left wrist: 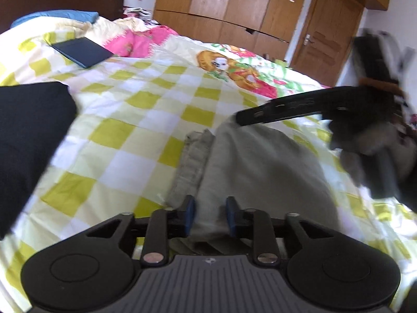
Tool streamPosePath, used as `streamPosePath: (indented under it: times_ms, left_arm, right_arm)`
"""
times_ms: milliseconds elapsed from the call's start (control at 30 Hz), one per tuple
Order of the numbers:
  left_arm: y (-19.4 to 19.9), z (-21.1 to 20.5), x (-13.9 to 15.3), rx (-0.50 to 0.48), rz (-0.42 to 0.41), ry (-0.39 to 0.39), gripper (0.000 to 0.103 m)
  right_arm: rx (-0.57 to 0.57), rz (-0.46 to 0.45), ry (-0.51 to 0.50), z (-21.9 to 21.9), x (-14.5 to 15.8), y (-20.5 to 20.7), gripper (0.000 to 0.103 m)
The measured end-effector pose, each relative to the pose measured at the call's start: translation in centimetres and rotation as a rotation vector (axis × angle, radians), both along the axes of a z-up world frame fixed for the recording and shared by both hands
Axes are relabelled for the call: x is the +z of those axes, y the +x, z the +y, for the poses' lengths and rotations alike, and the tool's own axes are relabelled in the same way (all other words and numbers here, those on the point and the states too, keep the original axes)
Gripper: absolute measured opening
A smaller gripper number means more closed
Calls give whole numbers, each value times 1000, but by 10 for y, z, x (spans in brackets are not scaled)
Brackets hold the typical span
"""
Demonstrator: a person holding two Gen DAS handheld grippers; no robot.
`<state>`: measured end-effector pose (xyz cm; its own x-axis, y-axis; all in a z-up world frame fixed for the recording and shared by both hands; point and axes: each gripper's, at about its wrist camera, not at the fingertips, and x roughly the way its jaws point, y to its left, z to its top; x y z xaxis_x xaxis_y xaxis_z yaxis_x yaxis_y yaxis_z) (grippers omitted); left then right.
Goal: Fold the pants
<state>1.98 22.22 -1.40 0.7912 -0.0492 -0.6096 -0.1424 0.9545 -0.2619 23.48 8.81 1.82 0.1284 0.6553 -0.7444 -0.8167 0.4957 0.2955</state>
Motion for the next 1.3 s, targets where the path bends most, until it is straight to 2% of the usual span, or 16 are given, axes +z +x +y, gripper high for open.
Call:
streamPosePath:
  times_ms: [33,67,100,133,200,233,400,500,600,667,700,767,967,1067,1167,1300]
  left_arm:
    - [0,-1,-1,-7,-2,1,47]
    - [2,-1,-3,-16,8,5,48]
    - [3,-2,-5,-18,20,10,47]
    - [3,-1,-6,-12,26,12,45]
    - [0,-1,-6,-10,28,16,24]
    - [-3,0,-4,-12,18,4,24]
    - [-25,6,16,24,-65,-26,22]
    - [-32,16,15,73,-76,-32,22]
    - [-19,28,-4,105,-9,-32,22]
    - [-8,34,-15,113,39,-21,25]
    - [-5,38,-17,123,52,-19,30]
    - [-4,44,-16,114,66,-25,35]
    - [-18,50,-6,165,52,54,36]
    - [-16,45,8,143,-22,109,36]
    - [3,37,10,69,-46,138,36]
    - [32,35,-20,0,81,169,38]
  right_arm:
    - [-2,35,-16,2,-5,4,61]
    - [-6,67,-23,3,-7,6,30]
    - [-20,98,-17,0,-6,7,15]
    - [-40,111,5,-4,-3,6,10]
    - [-49,109,49,-10,12,0,6]
    - [-43,95,67,-12,22,-5,6]
    - [20,39,136,4,58,-20,6]
    - [25,36,96,34,34,-18,6]
    - [-8,-23,-23,60,-14,-13,13]
    - [-39,-47,-28,60,-33,-12,39]
    - [-66,-30,-14,56,-32,-11,45]
    - [-99,5,42,41,-18,-7,45]
    - [-269,-134,112,-46,41,-34,52]
    - [-374,-50,108,-94,32,-51,56]
    - [-489,126,121,-121,-3,-57,58]
    - [-594,310,220,-131,-44,-58,58]
